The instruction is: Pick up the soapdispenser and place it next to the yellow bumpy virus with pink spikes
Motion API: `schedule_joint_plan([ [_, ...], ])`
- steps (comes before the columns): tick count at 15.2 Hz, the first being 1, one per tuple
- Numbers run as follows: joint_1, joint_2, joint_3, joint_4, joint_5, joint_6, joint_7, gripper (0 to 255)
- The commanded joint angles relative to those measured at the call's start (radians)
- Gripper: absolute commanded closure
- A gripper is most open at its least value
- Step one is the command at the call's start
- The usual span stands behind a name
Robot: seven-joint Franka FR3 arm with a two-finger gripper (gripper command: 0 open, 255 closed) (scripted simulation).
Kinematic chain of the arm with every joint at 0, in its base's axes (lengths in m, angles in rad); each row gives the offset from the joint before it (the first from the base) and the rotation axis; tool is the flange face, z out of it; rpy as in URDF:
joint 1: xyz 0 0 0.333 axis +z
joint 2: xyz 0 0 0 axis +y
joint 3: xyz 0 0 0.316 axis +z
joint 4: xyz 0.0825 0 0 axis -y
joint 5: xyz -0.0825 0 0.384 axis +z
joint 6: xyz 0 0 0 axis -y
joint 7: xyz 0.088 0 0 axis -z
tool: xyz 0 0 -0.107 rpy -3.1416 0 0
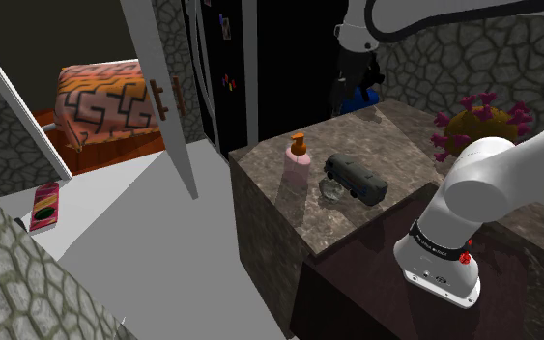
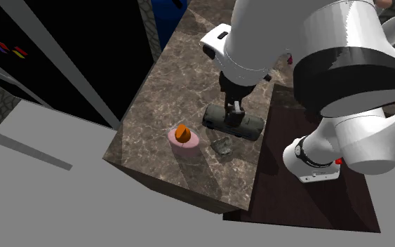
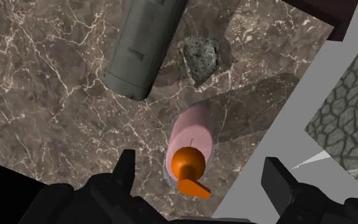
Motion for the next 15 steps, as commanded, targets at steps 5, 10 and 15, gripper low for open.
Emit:
schedule_joint_plan([
  [5,-0.001,0.161,-0.024,-0.074,0.026,0.215,0.004,0],
  [10,0.006,0.329,-0.04,-0.094,0.06,0.388,0.0,0],
  [15,0.019,0.515,-0.054,-0.08,0.11,0.543,-0.02,0],
])
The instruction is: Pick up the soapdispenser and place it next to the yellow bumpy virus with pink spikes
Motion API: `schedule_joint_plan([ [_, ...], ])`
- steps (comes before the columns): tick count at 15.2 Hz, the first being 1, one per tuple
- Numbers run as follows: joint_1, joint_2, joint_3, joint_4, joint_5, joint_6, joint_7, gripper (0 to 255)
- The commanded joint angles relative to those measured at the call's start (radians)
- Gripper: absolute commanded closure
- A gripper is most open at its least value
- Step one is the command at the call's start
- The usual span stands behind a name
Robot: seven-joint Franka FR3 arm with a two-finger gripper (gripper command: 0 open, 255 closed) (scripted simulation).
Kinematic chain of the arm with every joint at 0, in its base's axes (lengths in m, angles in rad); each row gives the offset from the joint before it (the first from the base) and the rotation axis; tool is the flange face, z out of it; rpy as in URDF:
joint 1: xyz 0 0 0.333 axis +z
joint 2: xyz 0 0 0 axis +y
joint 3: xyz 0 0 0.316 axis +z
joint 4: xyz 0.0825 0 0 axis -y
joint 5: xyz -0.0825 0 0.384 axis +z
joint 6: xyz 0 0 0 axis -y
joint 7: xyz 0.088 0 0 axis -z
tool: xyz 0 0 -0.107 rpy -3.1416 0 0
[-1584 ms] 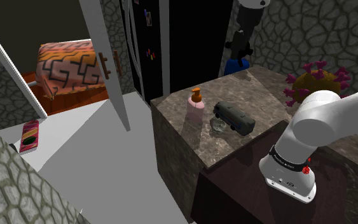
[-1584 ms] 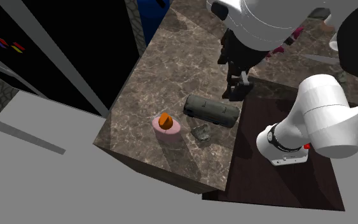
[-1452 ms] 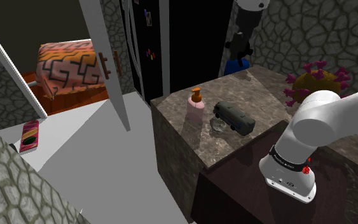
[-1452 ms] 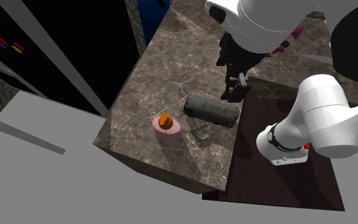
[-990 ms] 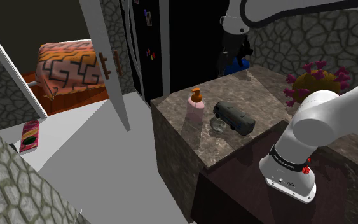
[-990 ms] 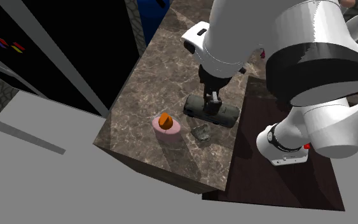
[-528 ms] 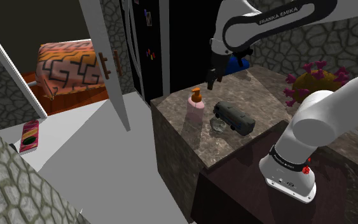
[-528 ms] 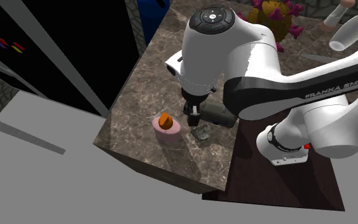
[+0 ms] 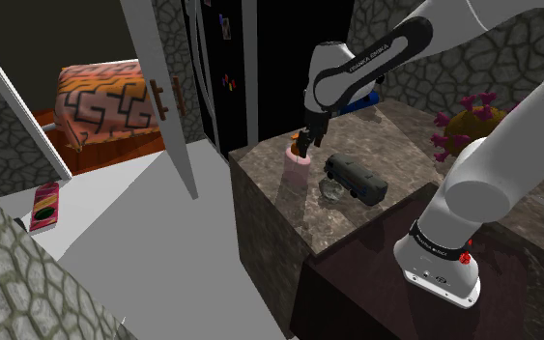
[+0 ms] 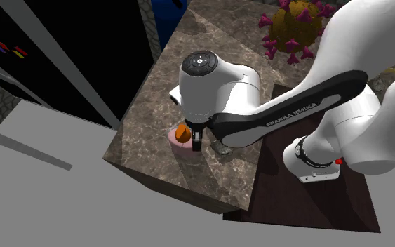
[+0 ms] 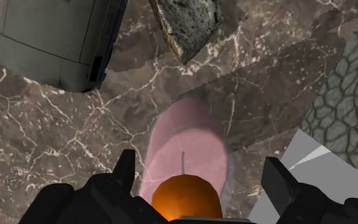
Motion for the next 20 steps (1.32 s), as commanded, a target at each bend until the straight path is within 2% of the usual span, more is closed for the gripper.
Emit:
schedule_joint_plan([
  [1,0.003,0.042,-0.002,0.001,0.012,0.04,-0.006,0],
  [8,0.006,0.121,-0.001,-0.023,0.022,0.142,-0.012,0],
  [15,0.006,0.121,-0.001,-0.023,0.022,0.142,-0.012,0],
  [16,0.006,0.121,-0.001,-0.023,0.022,0.142,-0.012,255],
  [20,0.006,0.121,-0.001,-0.023,0.022,0.142,-0.012,255],
])
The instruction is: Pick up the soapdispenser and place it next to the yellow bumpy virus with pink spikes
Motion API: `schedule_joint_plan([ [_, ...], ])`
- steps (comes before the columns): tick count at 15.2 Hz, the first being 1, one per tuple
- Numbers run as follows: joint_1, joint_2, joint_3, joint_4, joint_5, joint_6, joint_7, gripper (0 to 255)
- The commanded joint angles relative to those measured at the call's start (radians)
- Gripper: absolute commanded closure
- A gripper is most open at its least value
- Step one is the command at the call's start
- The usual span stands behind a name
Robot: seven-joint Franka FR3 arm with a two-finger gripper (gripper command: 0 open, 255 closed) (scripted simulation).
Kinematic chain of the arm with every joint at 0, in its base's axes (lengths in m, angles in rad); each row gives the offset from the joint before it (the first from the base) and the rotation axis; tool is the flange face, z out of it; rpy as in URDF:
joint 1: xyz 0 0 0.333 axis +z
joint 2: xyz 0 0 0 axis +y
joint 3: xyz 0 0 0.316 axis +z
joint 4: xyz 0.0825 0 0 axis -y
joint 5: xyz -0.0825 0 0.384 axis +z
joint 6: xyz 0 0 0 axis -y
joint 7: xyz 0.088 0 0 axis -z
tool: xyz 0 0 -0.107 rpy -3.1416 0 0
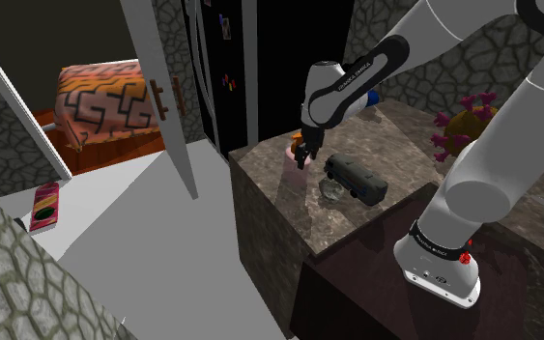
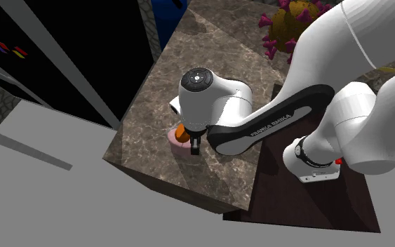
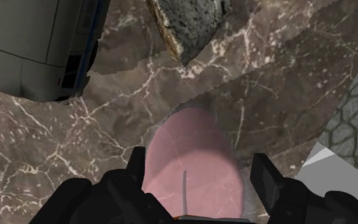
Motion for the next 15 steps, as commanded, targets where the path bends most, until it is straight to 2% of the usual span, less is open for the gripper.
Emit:
schedule_joint_plan([
  [1,0.0,0.0,0.0,0.0,0.0,0.0,0.0,255],
  [5,0.0,0.0,0.0,0.0,0.0,0.0,0.0,255],
  [15,-0.003,-0.114,0.001,0.042,-0.013,-0.155,0.013,255],
])
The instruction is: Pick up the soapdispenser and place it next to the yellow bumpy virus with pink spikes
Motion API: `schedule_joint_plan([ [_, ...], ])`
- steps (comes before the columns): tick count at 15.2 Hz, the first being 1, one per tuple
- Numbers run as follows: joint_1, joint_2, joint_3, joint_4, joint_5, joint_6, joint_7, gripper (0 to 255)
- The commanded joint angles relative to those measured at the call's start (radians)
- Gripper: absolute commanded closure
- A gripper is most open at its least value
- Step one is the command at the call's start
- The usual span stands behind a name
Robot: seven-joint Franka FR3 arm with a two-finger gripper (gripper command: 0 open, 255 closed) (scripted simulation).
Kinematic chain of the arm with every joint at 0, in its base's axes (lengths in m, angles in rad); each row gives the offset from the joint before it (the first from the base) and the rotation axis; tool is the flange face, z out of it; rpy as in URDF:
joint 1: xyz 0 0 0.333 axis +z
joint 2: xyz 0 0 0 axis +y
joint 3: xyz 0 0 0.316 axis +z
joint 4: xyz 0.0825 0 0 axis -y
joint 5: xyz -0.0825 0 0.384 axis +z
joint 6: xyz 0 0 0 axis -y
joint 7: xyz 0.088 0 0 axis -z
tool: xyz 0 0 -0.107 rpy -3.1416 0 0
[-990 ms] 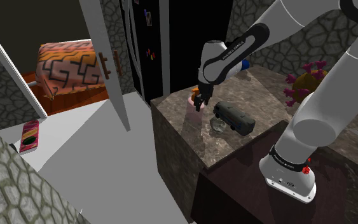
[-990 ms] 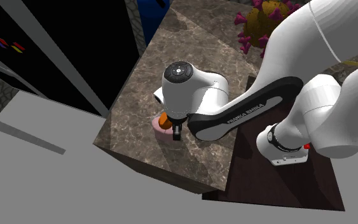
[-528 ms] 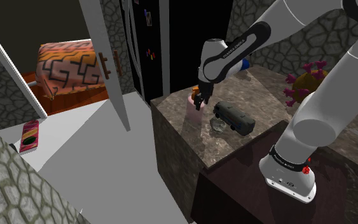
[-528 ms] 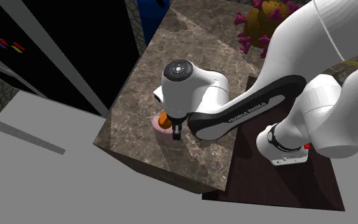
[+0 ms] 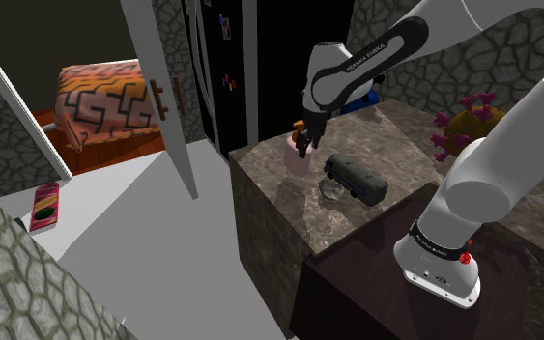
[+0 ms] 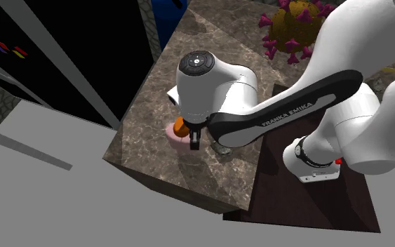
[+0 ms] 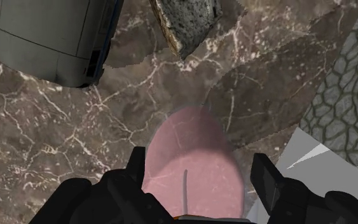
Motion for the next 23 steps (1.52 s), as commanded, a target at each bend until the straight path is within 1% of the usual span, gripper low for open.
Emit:
schedule_joint_plan([
  [1,0.001,-0.021,0.002,0.008,-0.001,-0.029,0.004,255],
  [12,-0.002,-0.112,0.004,0.083,-0.009,-0.195,0.013,255],
  [23,-0.003,-0.17,0.005,0.184,-0.013,-0.355,0.019,255],
])
